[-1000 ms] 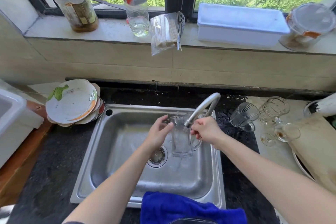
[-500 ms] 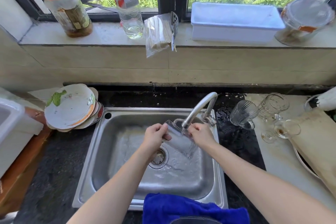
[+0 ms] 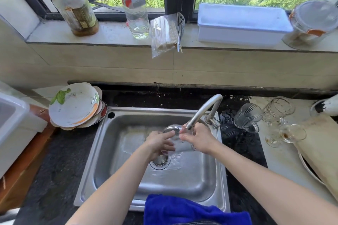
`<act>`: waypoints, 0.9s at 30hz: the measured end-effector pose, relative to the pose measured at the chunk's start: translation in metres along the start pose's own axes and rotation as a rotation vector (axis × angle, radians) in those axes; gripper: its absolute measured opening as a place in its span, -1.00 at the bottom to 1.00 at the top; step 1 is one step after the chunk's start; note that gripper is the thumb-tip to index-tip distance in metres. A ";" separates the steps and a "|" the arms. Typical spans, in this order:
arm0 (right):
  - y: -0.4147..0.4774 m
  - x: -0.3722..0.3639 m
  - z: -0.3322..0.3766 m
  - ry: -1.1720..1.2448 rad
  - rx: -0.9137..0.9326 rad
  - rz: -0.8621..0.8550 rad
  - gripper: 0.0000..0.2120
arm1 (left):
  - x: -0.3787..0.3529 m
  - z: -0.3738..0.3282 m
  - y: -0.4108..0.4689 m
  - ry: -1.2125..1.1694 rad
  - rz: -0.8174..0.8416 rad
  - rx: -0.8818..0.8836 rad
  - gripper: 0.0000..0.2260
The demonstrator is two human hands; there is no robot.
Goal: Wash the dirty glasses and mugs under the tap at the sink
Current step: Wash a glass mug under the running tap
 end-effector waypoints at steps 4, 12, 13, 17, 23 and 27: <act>-0.004 0.003 0.000 0.026 0.045 0.044 -0.91 | -0.010 -0.022 -0.001 0.635 -0.240 -0.458 -0.85; -0.010 0.016 -0.030 0.605 -0.356 -0.108 -0.75 | -0.032 -0.029 -0.012 0.347 -0.197 -0.533 -0.78; -0.010 0.016 -0.033 0.581 -0.368 -0.109 -0.73 | -0.035 -0.026 -0.011 0.321 -0.167 -0.521 -0.79; -0.012 0.028 -0.034 0.225 -0.233 -0.227 -0.60 | -0.051 -0.024 -0.005 0.446 -0.021 -0.480 -0.77; -0.012 0.039 -0.040 0.032 -0.208 -0.195 -0.47 | -0.070 -0.023 -0.002 0.460 0.048 -0.370 -0.54; -0.015 0.040 -0.043 0.452 -0.292 -0.174 -0.57 | -0.075 -0.017 0.000 0.009 0.041 -0.141 -0.66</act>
Point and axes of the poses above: each hand's wrist, its own y-axis towards the middle knuckle, its own x-axis out of the back of the hand, z = x × y, the point moved 5 cm from there along y, towards the middle knuckle, and after that the axes turned 3 degrees about -z, right-handed, at the moved point
